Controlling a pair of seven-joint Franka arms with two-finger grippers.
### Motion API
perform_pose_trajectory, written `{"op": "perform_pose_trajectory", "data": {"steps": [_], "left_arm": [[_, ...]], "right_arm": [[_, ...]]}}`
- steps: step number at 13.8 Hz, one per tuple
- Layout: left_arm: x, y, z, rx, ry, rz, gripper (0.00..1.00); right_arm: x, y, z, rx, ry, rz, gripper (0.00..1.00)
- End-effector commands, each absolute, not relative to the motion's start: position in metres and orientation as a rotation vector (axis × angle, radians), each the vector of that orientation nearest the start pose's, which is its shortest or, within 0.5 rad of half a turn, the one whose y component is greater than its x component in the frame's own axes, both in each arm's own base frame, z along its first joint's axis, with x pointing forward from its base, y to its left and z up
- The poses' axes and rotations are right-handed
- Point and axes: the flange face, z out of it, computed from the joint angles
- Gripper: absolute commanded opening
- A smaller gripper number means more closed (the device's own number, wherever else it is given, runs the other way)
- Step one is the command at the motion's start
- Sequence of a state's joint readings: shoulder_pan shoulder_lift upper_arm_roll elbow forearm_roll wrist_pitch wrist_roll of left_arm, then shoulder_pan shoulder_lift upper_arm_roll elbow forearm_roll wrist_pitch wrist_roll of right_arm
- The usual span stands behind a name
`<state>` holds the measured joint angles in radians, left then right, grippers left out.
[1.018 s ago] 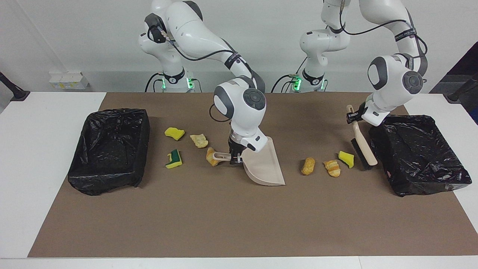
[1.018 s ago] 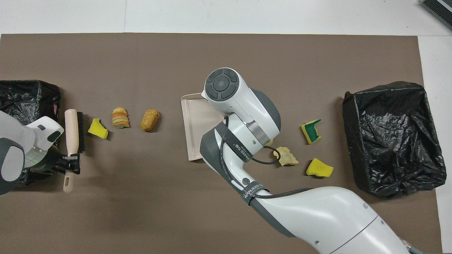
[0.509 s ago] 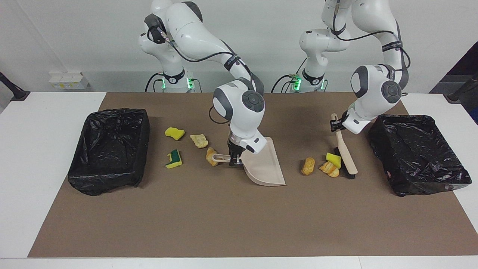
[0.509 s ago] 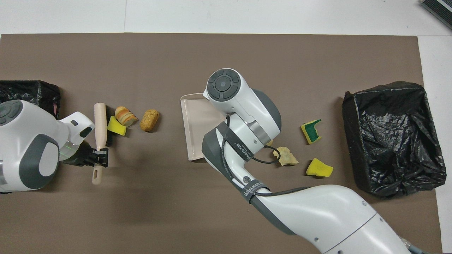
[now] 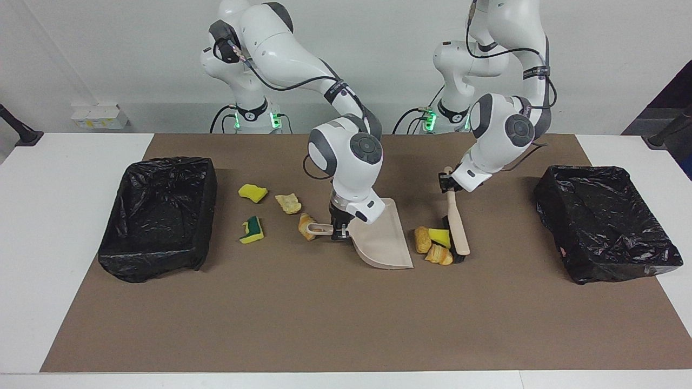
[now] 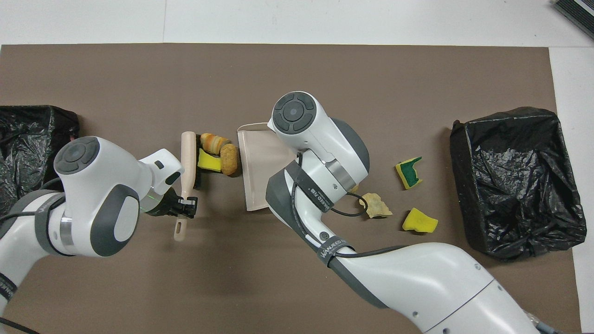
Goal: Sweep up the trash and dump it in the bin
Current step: 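Sweep the bread and sponge into the dustpan with the left gripper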
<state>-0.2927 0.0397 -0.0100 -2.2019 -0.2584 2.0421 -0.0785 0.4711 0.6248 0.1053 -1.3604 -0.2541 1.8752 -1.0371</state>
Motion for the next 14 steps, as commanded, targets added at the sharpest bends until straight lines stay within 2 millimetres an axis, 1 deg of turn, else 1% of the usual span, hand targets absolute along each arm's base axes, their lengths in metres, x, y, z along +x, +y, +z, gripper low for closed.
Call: {"op": "perform_pose_trajectory", "data": {"steps": [1, 3, 5, 6, 7, 8, 9, 10, 11, 12, 13, 14], "left_arm": [[0.473, -0.213, 0.356, -3.342, 0.202, 0.403, 0.0], [0.461, -0.244, 0.36, -3.376, 0.258, 0.421, 0.0], [0.457, -0.255, 0.364, -3.406, 0.257, 0.438, 0.0], [0.457, -0.257, 0.372, -3.412, 0.266, 0.432, 0.0], [0.462, -0.254, 0.387, -3.427, 0.259, 0.404, 0.0], [0.464, -0.254, 0.414, -3.439, 0.255, 0.404, 0.0], [0.461, -0.252, 0.421, -3.42, 0.206, 0.49, 0.0], [0.46, -0.249, 0.426, -3.403, 0.088, 0.507, 0.0], [0.461, -0.248, 0.435, -3.39, -0.025, 0.499, 0.0], [0.466, -0.244, 0.451, -3.349, -0.066, 0.428, 0.0], [0.47, -0.234, 0.465, -3.293, -0.116, 0.397, 0.0], [0.47, -0.227, 0.474, -3.24, -0.154, 0.407, 0.0]], "right_arm": [[0.615, 0.36, 0.348, 2.017, 2.206, -0.188, 0.0], [0.615, 0.36, 0.348, 2.022, 2.201, -0.185, 0.0], [0.615, 0.36, 0.349, 2.021, 2.2, -0.186, 0.0], [0.615, 0.36, 0.349, 2.021, 2.2, -0.186, 0.0], [0.615, 0.36, 0.349, 2.02, 2.2, -0.184, 0.0], [0.615, 0.359, 0.349, 2.022, 2.199, -0.181, 0.0], [0.616, 0.359, 0.35, 2.023, 2.197, -0.179, 0.0], [0.617, 0.357, 0.351, 2.031, 2.193, -0.177, 0.0], [0.621, 0.349, 0.355, 2.046, 2.178, -0.167, 0.0], [0.626, 0.342, 0.361, 2.046, 2.177, -0.154, 0.0], [0.627, 0.333, 0.373, 2.057, 2.162, -0.139, 0.0], [0.625, 0.327, 0.385, 2.055, 2.158, -0.118, 0.0]]}}
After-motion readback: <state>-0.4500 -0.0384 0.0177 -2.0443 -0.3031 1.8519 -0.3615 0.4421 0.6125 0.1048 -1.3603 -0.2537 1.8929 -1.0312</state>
